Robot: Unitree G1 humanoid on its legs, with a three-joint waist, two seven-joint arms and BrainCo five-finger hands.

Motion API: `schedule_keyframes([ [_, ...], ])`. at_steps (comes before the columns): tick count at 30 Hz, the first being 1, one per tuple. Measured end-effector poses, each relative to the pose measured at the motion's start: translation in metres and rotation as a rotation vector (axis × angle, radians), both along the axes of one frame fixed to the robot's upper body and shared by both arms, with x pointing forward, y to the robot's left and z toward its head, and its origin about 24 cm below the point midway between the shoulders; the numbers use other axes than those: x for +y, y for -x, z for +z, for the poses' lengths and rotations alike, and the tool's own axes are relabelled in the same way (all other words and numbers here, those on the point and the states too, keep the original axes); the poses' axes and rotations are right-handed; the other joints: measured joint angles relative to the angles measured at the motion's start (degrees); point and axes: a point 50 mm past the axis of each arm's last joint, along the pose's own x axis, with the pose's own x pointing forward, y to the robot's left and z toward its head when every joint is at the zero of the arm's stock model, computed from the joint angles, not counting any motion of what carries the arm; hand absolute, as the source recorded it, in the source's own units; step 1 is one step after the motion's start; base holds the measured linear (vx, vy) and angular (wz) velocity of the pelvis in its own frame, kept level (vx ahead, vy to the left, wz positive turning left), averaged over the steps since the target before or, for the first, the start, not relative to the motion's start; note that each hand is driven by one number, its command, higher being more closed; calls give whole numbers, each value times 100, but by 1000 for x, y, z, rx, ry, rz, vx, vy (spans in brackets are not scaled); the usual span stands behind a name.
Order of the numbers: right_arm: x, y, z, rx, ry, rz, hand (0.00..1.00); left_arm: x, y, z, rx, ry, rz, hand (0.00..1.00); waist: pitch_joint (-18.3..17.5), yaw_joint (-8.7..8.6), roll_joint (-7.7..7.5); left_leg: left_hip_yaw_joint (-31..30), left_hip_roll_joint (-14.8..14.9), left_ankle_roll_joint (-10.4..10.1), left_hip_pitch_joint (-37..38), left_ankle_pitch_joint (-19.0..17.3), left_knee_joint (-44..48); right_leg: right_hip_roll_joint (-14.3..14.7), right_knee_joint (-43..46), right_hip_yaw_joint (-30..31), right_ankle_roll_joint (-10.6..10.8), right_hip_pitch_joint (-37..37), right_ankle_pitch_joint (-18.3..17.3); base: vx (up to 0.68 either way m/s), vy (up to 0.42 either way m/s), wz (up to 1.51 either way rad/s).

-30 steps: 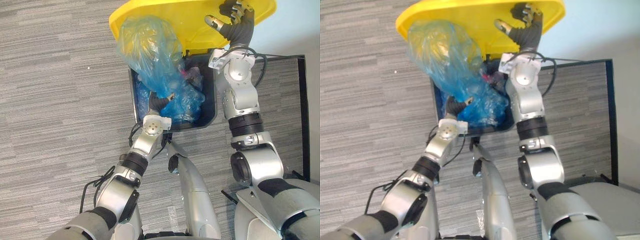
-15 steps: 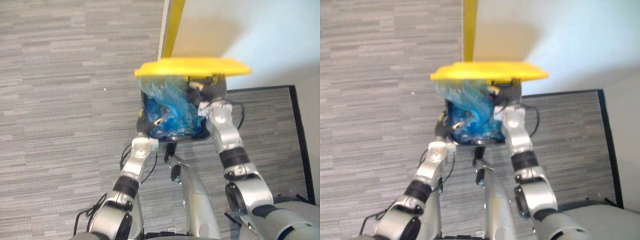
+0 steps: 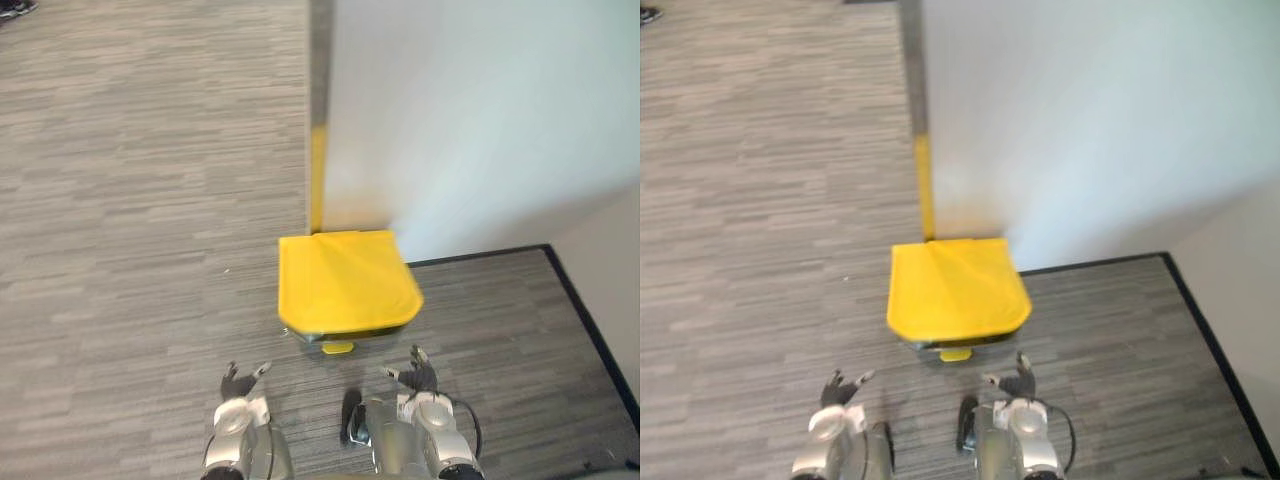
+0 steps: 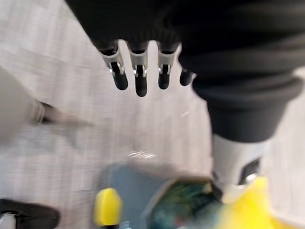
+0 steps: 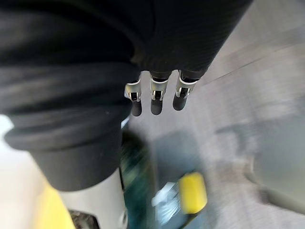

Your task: Gather rubbish on tea table into small bin, then transfer packed bag to large trash can.

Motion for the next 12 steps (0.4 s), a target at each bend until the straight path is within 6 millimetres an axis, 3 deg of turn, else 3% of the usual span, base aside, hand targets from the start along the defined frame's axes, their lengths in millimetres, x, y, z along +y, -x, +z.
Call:
schedule_keyframes([
  [1,-4,11,-6,53,2,-24,0,0,4,-4,26,11,12,0,-140,27,53,20,38,-51,-24,44,-116,142,-711,-15,-207,252,-164,31,-150,-50],
  [2,-12,12,-7,63,15,-43,0,-2,9,-9,58,34,31,0,-270,23,212,29,115,101,-26,178,-367,350,-1232,-7,-344,283,204,23,-62,-39],
  [4,-16,17,-11,91,21,-58,0,-2,12,-13,83,42,35,0,-329,-49,266,82,78,253,125,365,-730,448,-1627,-23,-377,436,447,7,-21,-15],
  [5,-19,24,-14,124,24,-72,0,-4,13,-15,95,49,32,0,-411,-50,239,95,42,170,247,550,-1003,453,-1685,-30,-364,463,488,-12,-24,6],
  [8,-20,29,-18,157,20,-94,0,-6,19,-20,133,59,31,0,-433,-47,245,95,-24,72,419,637,-1153,415,-1805,-19,-290,626,569,-12,39,3],
  [12,-24,31,-20,178,17,-110,0,-7,25,-23,159,66,36,0,-541,-52,293,104,-161,172,449,719,-1282,346,-2276,6,-167,836,869,-32,104,4],
])
